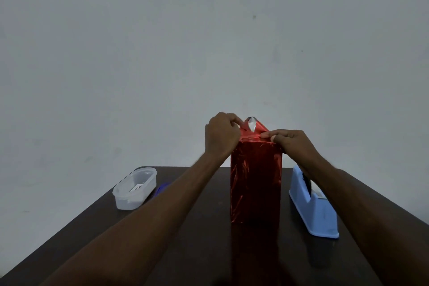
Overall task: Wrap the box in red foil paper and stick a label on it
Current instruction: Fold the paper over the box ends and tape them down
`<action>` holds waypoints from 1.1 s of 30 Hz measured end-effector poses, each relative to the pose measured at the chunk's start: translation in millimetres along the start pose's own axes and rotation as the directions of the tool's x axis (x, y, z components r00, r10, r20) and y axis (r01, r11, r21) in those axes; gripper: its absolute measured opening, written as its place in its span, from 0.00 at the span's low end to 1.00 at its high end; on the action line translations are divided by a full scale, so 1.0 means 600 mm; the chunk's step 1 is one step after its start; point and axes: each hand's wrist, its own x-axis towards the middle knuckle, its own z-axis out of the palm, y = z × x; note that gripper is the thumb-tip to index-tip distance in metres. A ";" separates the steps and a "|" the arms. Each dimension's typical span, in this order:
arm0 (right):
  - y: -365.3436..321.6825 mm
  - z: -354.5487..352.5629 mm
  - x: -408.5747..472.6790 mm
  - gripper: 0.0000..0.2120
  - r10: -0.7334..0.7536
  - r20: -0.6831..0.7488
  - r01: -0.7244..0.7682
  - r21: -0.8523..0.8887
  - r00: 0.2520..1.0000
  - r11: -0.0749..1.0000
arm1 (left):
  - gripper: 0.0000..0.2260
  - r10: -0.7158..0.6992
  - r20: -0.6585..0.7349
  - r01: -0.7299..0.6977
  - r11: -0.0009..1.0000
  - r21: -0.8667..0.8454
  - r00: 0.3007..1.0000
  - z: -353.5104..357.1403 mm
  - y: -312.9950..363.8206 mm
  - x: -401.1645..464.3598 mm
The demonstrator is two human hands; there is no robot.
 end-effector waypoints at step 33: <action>0.047 -0.099 -0.110 0.05 0.253 -0.226 -0.311 -0.874 0.941 0.373 | 0.36 0.276 0.477 -0.454 0.835 0.310 0.834 0.042 -0.016 -0.041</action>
